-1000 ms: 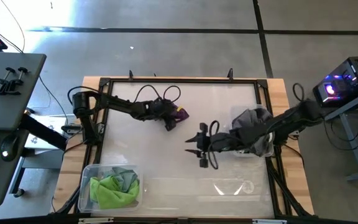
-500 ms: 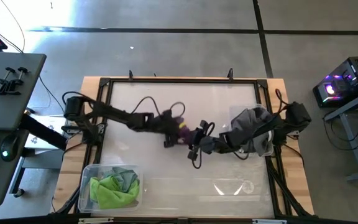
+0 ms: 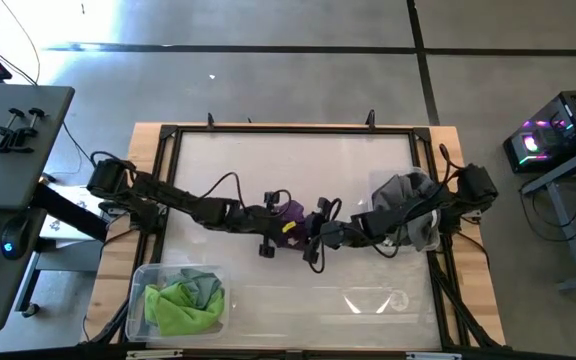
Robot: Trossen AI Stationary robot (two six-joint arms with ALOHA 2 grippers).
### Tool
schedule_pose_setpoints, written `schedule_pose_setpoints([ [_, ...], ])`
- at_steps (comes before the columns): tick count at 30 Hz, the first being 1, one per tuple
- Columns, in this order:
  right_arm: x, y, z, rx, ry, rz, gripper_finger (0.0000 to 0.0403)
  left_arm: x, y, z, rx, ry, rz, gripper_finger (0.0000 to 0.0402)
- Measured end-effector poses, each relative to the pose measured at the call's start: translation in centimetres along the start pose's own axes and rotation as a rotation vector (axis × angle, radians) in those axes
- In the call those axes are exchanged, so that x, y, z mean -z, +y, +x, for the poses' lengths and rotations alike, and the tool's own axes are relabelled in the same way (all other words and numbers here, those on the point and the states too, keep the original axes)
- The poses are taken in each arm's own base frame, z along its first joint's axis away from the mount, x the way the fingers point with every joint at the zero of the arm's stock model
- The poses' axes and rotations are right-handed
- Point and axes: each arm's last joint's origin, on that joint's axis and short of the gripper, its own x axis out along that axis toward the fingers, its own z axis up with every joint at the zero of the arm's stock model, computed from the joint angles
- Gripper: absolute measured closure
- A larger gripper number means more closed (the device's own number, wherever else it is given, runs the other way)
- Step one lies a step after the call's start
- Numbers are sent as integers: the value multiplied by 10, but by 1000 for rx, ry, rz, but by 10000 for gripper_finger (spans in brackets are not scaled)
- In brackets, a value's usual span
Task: Sort microfiber towel by color & place in baskets
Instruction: Put the violet microfiber towel into the top transparent bin
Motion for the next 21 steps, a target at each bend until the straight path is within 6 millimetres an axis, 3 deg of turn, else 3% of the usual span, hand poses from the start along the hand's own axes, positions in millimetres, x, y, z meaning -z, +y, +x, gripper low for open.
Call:
schedule_pose_setpoints([
  [5, 1, 0, 0, 2, 5, 50, 384, 2, 2, 0, 6, 18, -5, 325],
  [10, 2, 2, -8, 146, 0, 56, 374, 1, 8, -12, -65, 76, 13, 260],
  [16, -23, 12, -56, 290, 14, 46, 388, -8, 23, -48, -342, 113, -89, 233],
  [21, -63, 18, -110, 340, -13, 75, 385, -11, 33, -73, -441, 56, -161, 232],
])
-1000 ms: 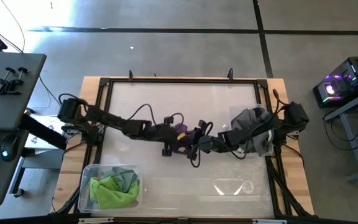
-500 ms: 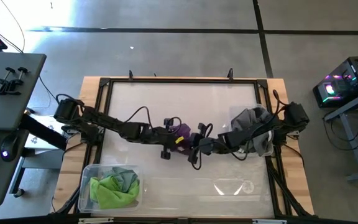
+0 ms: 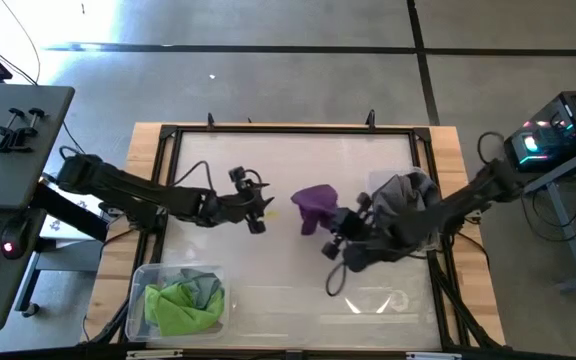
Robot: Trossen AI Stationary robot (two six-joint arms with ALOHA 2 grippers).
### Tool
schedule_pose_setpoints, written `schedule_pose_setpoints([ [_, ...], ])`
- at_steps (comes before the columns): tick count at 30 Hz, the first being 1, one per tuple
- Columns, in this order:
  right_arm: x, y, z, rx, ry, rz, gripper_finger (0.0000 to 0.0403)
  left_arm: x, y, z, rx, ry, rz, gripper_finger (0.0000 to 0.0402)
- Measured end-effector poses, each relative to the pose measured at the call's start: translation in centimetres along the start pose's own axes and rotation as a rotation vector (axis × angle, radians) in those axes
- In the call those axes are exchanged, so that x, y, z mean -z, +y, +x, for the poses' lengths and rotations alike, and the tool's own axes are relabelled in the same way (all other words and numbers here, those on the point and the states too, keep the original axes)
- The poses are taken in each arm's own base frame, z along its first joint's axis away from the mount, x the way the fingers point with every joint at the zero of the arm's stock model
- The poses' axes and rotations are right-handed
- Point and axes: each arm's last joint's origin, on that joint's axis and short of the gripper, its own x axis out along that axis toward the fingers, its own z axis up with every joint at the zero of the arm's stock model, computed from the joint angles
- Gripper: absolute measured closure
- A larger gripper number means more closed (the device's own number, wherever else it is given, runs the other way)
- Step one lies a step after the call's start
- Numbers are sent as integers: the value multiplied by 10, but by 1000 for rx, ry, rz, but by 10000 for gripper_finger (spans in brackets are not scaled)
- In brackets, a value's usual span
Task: Sort microfiber towel by color & place in baskets
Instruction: Put the violet microfiber towel into the top transparent bin
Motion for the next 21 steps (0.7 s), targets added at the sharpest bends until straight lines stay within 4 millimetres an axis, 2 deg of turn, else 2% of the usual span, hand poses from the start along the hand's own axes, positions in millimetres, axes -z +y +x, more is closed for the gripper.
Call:
schedule_pose_setpoints([
  [6, -48, -19, -58, -28, 47, -84, 388, 4, 3, -4, -3, -5, -28, 232],
  [11, -80, -54, -97, 0, 123, -82, 388, 15, 0, -2, -2, 9, -35, 232],
  [13, -85, -68, -108, -3, 190, -66, 388, 19, -1, -1, -2, 12, -39, 232],
  [16, -90, -76, -116, -76, 251, -7, 388, 21, -1, 0, -2, 17, -43, 232],
  [21, -81, -93, -120, -114, 336, 59, 388, 21, -2, 0, -1, 9, -51, 232],
])
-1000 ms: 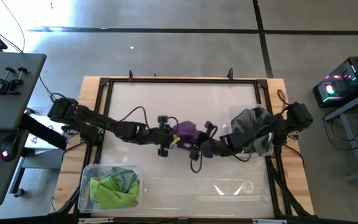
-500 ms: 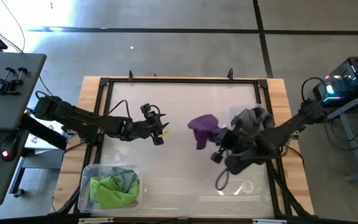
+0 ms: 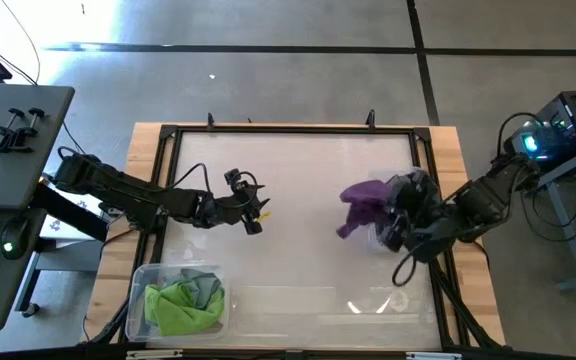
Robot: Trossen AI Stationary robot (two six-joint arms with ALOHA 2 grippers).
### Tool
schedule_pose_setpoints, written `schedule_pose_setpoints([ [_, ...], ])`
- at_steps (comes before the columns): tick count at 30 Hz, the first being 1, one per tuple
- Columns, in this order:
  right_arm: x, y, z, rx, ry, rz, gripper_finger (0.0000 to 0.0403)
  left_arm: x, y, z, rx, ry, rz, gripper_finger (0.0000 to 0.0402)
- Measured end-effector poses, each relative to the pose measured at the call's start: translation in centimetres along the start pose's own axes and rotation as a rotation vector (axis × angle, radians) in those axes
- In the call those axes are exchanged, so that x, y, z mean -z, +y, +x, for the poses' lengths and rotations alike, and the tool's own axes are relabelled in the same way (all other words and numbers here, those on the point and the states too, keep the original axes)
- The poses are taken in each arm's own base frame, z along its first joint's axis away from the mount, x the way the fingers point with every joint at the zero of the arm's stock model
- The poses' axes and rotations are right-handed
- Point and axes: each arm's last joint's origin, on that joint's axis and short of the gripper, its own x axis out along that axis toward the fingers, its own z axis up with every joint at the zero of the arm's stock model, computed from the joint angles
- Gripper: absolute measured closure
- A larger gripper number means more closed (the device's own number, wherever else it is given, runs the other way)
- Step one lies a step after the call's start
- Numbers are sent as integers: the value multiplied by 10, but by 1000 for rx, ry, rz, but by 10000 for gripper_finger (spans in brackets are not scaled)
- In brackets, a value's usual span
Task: Sort microfiber towel by color & place in baskets
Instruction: Put the violet microfiber towel into the top transparent bin
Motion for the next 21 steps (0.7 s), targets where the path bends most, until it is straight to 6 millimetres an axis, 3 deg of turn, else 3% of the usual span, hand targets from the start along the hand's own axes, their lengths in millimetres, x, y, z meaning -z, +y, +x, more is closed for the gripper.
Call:
schedule_pose_setpoints([
  [3, 12, -13, 7, -3, 66, 76, 388, 0, -1, 0, 22, 0, 3, 232],
  [12, 76, -49, 38, 72, 309, 276, 388, 0, -3, -2, 57, -4, 6, 232],
  [21, 124, -59, 77, 252, 523, 367, 371, -1, -3, -2, 57, -13, -3, 232],
])
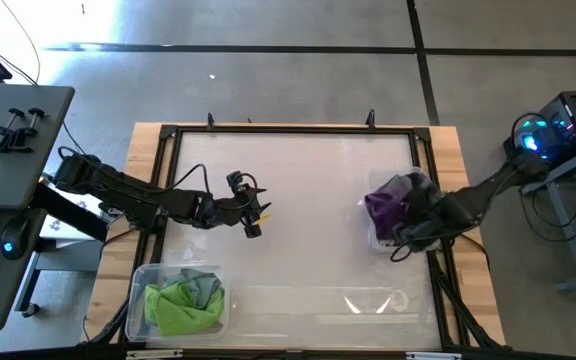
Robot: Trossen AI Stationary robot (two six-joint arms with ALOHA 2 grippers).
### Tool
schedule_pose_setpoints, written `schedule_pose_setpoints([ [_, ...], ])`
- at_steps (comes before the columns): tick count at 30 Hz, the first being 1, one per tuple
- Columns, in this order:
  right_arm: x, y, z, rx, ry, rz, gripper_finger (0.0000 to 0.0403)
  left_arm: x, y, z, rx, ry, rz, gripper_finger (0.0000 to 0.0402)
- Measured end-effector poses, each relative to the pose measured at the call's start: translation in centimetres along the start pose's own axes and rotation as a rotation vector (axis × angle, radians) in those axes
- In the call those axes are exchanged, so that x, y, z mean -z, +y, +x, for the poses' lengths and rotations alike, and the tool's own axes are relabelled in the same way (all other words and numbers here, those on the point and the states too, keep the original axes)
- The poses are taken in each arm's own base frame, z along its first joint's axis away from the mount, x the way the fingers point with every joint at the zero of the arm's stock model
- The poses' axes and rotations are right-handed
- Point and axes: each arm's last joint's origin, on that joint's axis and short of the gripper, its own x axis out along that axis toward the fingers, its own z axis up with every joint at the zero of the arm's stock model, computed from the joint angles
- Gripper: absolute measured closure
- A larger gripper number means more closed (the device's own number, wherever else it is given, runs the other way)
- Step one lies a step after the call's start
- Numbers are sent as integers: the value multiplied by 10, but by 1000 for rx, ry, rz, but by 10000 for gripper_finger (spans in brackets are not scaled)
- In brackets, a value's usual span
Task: Sort microfiber towel by color & place in baskets
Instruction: Put the violet microfiber towel into the top transparent bin
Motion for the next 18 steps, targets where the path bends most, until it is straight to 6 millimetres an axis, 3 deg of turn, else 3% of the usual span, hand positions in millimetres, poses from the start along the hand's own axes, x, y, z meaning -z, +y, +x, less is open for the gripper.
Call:
schedule_pose_setpoints([
  [4, 5, -1, 23, 58, 68, 15, 365, 0, 0, 0, 0, -3, -3, 232],
  [8, 5, -1, 29, 67, 86, -22, 353, -1, 0, 0, 0, -8, -6, 232],
  [12, -1, -1, 12, 31, 81, -44, 314, -1, 0, 0, 0, -8, -6, 232],
  [18, -14, -2, -29, -123, 83, 13, 260, -1, 0, 0, 1, -7, -6, 232],
])
